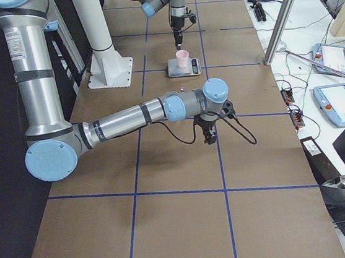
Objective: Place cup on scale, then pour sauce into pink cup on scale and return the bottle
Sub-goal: 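Release the cup and raise the left gripper while the right gripper approaches the bottle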
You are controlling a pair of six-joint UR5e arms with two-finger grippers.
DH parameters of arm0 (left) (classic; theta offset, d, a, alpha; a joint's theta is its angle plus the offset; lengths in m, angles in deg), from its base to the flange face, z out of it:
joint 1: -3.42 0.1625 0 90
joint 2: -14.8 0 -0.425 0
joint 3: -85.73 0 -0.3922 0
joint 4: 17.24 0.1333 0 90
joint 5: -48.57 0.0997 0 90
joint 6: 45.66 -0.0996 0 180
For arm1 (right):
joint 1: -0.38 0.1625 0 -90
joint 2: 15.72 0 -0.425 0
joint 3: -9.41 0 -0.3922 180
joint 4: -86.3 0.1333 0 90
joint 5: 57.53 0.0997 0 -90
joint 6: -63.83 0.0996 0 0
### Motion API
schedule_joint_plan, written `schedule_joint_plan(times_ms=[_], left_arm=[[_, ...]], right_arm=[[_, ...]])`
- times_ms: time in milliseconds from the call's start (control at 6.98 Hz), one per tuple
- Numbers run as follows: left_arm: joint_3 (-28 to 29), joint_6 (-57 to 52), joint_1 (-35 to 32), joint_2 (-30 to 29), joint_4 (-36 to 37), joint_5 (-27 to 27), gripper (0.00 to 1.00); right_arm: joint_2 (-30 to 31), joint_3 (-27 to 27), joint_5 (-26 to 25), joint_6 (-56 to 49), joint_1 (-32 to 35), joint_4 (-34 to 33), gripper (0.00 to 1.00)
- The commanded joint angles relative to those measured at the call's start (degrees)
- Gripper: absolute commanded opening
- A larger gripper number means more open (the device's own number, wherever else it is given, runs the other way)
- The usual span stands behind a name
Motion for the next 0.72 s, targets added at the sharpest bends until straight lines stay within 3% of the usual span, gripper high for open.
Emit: schedule_joint_plan(times_ms=[0, 430, 573], left_arm=[[-4.35, 0.02, -3.73, 1.53, 0.04, 0.04, 0.54], [-4.35, -0.24, -6.72, 4.07, -1.35, 0.30, 0.55], [-4.35, -0.41, -7.34, 4.51, -1.45, 0.30, 0.55]], right_arm=[[2.56, -0.17, -0.19, 11.75, -5.76, 15.04, 1.00], [13.18, -0.26, -7.02, 45.02, -18.25, 51.40, 1.00], [14.17, -1.83, -10.10, 53.06, -22.55, 54.91, 1.00]])
